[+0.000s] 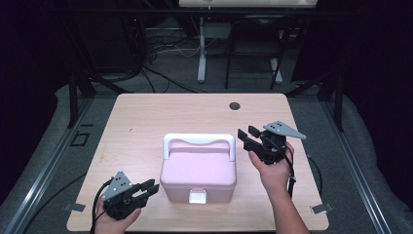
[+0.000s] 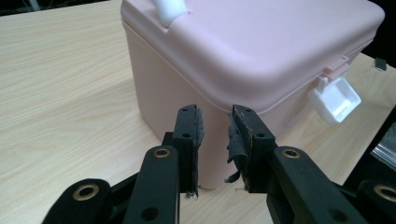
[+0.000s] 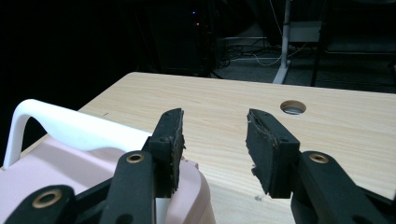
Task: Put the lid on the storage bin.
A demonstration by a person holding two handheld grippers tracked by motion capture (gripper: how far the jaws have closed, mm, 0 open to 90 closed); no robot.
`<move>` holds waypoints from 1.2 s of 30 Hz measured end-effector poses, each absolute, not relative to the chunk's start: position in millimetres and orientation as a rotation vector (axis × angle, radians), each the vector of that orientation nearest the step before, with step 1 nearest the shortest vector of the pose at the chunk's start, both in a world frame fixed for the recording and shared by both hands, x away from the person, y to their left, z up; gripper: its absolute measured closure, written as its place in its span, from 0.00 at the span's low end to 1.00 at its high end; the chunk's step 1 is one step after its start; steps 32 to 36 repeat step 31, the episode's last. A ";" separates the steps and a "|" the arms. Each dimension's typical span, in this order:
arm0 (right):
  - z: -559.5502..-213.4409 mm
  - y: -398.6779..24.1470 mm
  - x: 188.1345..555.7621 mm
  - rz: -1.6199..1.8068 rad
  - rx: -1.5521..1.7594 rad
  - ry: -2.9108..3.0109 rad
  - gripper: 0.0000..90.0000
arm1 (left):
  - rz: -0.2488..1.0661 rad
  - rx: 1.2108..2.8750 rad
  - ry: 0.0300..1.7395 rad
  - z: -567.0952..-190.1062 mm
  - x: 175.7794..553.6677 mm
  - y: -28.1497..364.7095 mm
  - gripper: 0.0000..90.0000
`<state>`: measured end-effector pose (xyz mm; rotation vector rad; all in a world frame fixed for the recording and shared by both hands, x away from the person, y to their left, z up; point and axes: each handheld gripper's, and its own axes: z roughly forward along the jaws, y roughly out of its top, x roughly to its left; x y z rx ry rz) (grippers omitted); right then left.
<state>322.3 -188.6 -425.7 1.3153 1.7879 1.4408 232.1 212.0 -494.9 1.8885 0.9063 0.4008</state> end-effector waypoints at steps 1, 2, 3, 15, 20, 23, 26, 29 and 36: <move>-425.7 -188.6 322.2 1.440 1.317 1.788 0.62 | 0.397 1.881 0.910 -495.1 232.6 212.6 0.79; -425.6 -188.8 322.2 1.441 1.317 1.787 0.62 | 0.402 1.887 0.912 -494.8 233.4 213.8 0.79; -425.6 -188.9 322.1 1.441 1.318 1.785 0.62 | 0.403 1.890 0.917 -494.7 233.9 214.3 0.78; -424.4 -194.3 322.0 1.433 1.324 1.763 0.62 | 0.421 1.849 0.977 -495.1 252.0 220.5 0.76; -424.9 -194.8 322.1 1.429 1.326 1.761 0.62 | 0.436 1.832 0.975 -488.6 263.8 217.2 0.74; -425.1 -195.2 322.2 1.427 1.325 1.761 0.62 | 0.439 1.828 0.979 -486.8 269.9 215.7 0.74; -425.3 -196.0 322.6 1.426 1.327 1.759 0.62 | 0.443 1.822 0.987 -486.1 275.6 215.1 0.74; -425.5 -196.9 323.0 1.427 1.332 1.757 0.62 | 0.441 1.816 0.987 -484.9 278.5 215.0 0.74; -425.5 -197.6 323.0 1.430 1.330 1.759 0.62 | 0.430 1.812 0.989 -482.1 280.3 215.1 0.72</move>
